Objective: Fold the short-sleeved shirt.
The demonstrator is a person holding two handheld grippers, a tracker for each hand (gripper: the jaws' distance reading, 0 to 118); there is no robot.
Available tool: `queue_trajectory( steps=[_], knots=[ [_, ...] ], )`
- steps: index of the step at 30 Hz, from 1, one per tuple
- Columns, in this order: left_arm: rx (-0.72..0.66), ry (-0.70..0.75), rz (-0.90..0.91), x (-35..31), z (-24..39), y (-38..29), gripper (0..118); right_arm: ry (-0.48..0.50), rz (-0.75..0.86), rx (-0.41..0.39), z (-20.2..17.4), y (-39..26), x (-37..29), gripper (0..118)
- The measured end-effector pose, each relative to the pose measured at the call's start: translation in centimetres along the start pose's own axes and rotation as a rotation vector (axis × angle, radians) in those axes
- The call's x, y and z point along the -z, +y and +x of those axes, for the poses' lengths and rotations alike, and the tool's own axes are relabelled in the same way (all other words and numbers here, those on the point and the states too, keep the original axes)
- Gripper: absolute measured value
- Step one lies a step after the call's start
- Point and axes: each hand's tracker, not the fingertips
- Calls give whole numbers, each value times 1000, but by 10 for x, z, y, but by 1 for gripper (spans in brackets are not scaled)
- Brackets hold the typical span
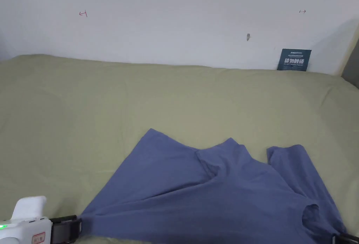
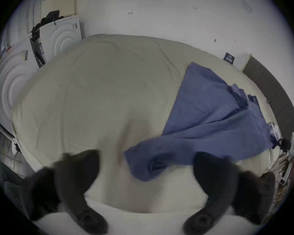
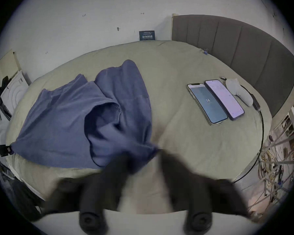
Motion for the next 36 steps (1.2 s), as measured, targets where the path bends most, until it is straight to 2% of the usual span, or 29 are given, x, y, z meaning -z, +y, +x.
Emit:
queue_trajectory(
  steps=[1, 4, 5, 6, 7, 8, 9, 10, 12, 15, 19, 25, 26, 27, 28, 29, 33, 36],
  knots=[
    [10, 28, 53, -7, -1, 0, 116, 20, -48, -29, -5, 3, -9, 106],
    [-31, 35, 88, -27, -2, 3, 114, 7, -10, -70, -17, 2, -18, 107],
    [-59, 24, 113, -35, -3, 2, 112, 6, 8, -85, -23, 1, -25, 100],
    [-71, 4, 122, -42, -3, 2, 103, 25, 25, -102, -29, 1, -35, 82],
    [-74, 3, 138, -51, -1, 1, 60, 33, 61, -110, -36, -2, -45, 37],
    [-73, 15, 164, -57, 1, -1, 9, 25, 86, -115, -50, -3, -55, 0],
    [-90, 27, 181, -58, -3, -5, 0, 23, 110, -112, -58, -7, -62, 0],
    [-120, 65, 215, -60, -5, -5, 0, 64, 136, -116, -60, -14, -71, 0],
    [-115, 4, 177, -62, -11, -6, 0, 136, 103, -142, -74, -22, -78, 0],
    [-106, 17, 171, -62, -15, -15, 0, 134, 142, -187, -93, -38, -89, 0],
    [-118, -7, 120, -55, -23, -25, 0, 181, 142, -174, -119, -43, -91, 0],
    [-106, -35, 71, -29, -32, -19, 3, 205, 132, -192, -127, -45, -91, 0],
    [-109, -44, 65, -22, -34, -15, 16, 205, 126, -198, -130, -45, -89, 0],
    [-110, -41, 61, -15, -35, -11, 42, 206, 121, -203, -132, -46, -87, 0],
    [-109, -38, 33, -4, -37, -6, 89, 206, 116, -207, -129, -49, -87, 0],
    [-103, -23, 18, 2, -31, -3, 112, 210, 109, -212, -130, -50, -85, 0],
    [-35, 33, -89, 38, -27, 7, 115, 212, 79, -224, -125, -54, -73, 0],
    [46, 61, -170, 60, -20, 6, 110, 212, 58, -227, -123, -58, -66, 0]
  ],
)
